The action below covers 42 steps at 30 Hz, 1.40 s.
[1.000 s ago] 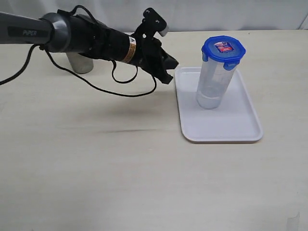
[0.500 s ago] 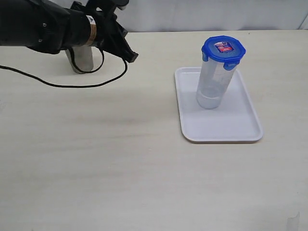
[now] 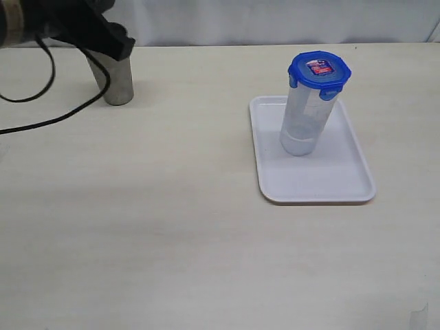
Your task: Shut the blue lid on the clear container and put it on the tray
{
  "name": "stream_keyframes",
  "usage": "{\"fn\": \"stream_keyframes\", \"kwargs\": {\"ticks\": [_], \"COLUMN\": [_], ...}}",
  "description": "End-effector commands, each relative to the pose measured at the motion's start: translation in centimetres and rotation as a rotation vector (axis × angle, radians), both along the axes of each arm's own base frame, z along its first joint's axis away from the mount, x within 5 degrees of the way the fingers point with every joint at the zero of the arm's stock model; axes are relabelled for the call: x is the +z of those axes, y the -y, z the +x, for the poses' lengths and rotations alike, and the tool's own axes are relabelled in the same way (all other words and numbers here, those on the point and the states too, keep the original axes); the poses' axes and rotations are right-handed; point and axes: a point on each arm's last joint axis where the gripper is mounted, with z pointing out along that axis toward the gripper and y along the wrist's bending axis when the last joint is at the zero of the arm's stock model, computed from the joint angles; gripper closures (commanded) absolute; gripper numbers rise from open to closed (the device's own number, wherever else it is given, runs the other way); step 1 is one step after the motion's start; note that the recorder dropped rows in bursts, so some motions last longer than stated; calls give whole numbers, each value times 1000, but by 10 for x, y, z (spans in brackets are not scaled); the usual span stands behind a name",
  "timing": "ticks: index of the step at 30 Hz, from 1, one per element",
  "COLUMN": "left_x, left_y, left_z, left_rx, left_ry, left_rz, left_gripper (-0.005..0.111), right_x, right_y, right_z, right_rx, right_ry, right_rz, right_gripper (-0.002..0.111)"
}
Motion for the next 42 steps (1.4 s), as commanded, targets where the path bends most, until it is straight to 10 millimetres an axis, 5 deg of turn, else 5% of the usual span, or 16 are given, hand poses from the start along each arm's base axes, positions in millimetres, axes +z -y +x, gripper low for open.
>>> {"fn": "stream_keyframes", "kwargs": {"ticks": [1, 7, 10, 17, 21, 30, 42], "left_x": [25, 72, 97, 96, 91, 91, 91], "left_y": [-15, -23, -47, -94, -106, -125, -126], "left_z": [-28, -88, -124, -208, -237, -272, -274], "left_rx": [6, -224, -189, -203, -241, -252, -252], "left_ry": [64, 182, 312, 527, 600, 729, 739], "left_rz": [-93, -234, -311, -424, -466, -518, -519], "left_gripper": [107, 107, 107, 107, 107, 107, 107], "right_x": [1, 1, 1, 1, 1, 1, 1], "right_y": [0, 0, 0, 0, 0, 0, 0], "right_z": [0, 0, 0, 0, 0, 0, 0], "right_rx": [-5, -5, -5, -5, -5, -5, -5], "right_ry": [14, 14, 14, 14, 14, 14, 14], "right_rz": [-1, -1, -1, -1, -1, -1, -1], "right_gripper": [104, 104, 104, 104, 104, 104, 104]}}
